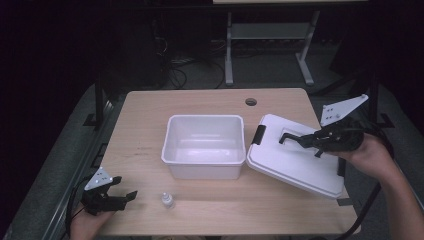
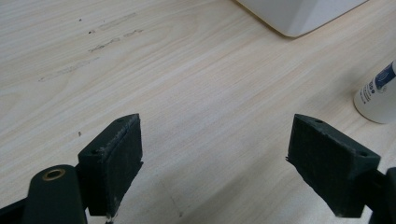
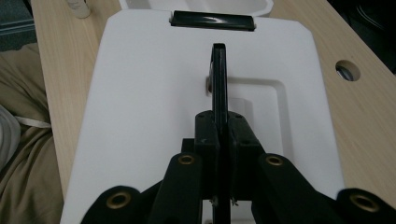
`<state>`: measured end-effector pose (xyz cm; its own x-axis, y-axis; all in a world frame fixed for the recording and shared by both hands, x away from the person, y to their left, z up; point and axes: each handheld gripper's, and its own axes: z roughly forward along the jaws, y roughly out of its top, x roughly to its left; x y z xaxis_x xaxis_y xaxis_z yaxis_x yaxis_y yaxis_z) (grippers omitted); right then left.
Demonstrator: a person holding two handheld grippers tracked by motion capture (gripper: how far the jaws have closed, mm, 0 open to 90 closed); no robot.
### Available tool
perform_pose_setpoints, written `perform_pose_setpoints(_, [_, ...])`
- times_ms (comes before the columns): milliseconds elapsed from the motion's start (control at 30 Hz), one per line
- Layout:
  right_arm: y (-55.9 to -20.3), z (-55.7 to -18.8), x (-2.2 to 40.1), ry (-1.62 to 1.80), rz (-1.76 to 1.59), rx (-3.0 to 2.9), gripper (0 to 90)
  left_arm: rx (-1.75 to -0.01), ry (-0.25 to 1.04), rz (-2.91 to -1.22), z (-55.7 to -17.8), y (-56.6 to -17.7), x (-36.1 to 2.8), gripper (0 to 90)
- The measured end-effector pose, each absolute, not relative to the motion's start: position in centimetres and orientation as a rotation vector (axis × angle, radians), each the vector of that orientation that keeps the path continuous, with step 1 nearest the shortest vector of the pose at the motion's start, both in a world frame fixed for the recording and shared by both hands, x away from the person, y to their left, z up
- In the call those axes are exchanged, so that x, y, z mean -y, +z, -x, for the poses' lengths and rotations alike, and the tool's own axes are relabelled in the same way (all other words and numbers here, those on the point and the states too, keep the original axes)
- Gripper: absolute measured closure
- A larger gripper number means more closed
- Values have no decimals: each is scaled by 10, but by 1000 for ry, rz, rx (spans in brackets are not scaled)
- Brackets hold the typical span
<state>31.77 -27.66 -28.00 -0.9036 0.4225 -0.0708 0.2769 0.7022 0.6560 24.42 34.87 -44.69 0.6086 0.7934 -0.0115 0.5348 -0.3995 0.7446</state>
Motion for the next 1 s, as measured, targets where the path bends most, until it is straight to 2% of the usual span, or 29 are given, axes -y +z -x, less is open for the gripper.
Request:
perform_pose_setpoints(533, [-315,-313,296,988,-635,-2702,839,-1037,447,-2110,-244,-447,-347,174])
perform_pose_setpoints(1000, [-368,-316,287,1004,-686,-2753,839,-1037,446,-2115,-244,-447,-348,174])
